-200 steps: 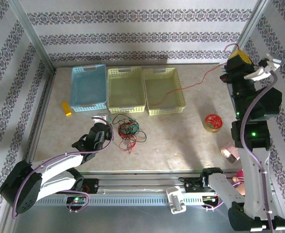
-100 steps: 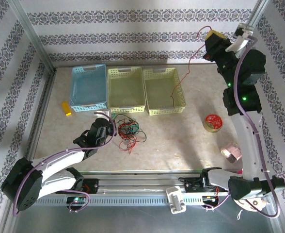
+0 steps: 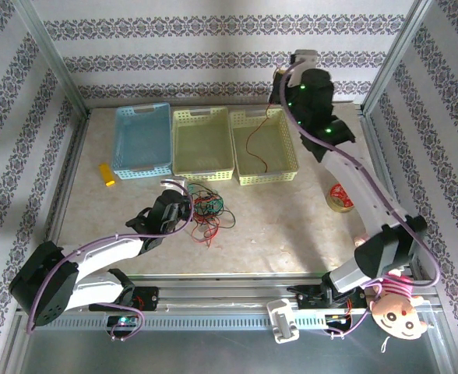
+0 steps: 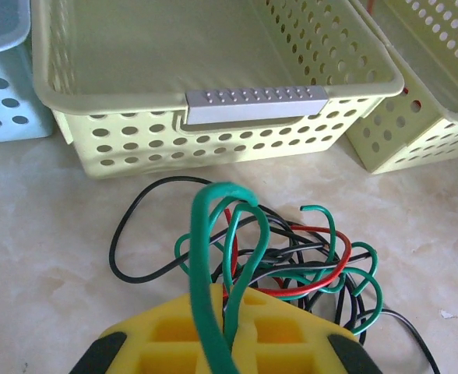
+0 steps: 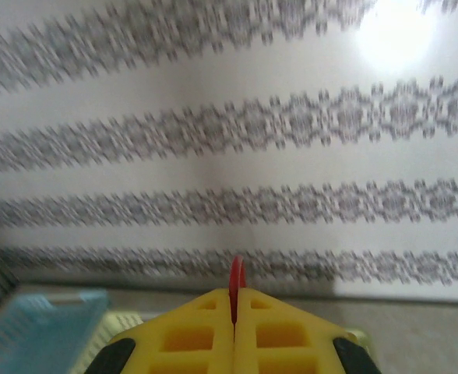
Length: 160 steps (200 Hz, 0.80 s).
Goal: Untangle the cables
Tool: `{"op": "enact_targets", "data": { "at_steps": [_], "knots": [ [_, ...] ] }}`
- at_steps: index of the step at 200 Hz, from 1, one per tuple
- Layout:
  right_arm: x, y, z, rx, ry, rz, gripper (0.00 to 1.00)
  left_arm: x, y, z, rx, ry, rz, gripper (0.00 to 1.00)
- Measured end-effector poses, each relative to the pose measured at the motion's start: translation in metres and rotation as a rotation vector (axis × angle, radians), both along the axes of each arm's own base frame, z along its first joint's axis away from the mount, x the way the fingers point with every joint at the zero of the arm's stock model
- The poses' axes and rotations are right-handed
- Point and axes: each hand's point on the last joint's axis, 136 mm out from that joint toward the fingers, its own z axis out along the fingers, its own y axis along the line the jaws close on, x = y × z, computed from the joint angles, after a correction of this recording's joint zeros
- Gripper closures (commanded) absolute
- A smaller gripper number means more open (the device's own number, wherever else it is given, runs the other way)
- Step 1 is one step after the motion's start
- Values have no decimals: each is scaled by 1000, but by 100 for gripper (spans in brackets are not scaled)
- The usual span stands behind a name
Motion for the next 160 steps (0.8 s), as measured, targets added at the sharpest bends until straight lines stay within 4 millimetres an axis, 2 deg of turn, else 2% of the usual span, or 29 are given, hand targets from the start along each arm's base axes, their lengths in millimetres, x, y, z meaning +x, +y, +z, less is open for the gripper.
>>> {"op": "enact_targets", "data": {
  "at_steps": [22, 44, 71, 84, 88, 98, 114, 122, 143, 160],
  "knots": [
    [18, -5, -51, -60, 120, -67, 100, 0, -2, -1, 0, 4, -5, 100],
    [29, -9, -113, -103, 259, -106, 100, 1, -4, 1, -4, 2, -10, 100],
    [24, -7, -194, -100, 448, -95, 100, 2, -14, 8, -33, -4, -48, 100],
    [17, -6, -227, -82, 537, -78, 100, 2, -21, 13, -55, -10, -79, 100],
    [16, -5, -236, -71, 561, -74, 92, 2, -23, 15, -63, -12, -89, 100],
    [11, -2, -255, -45, 615, -61, 63, 2, -29, 19, -80, -18, -116, 100],
    [2, -1, -274, -18, 671, -47, 35, 1, -40, 27, -112, -30, -170, 100],
    [0, -3, -277, -5, 683, -48, 27, -1, -45, 30, -126, -33, -197, 100],
    [-11, -6, -276, 16, 691, -49, 23, -5, -57, 36, -158, -36, -264, 100],
    [-22, -10, -261, 31, 665, -45, 23, -7, -67, 43, -183, -41, -317, 100]
  ]
}}
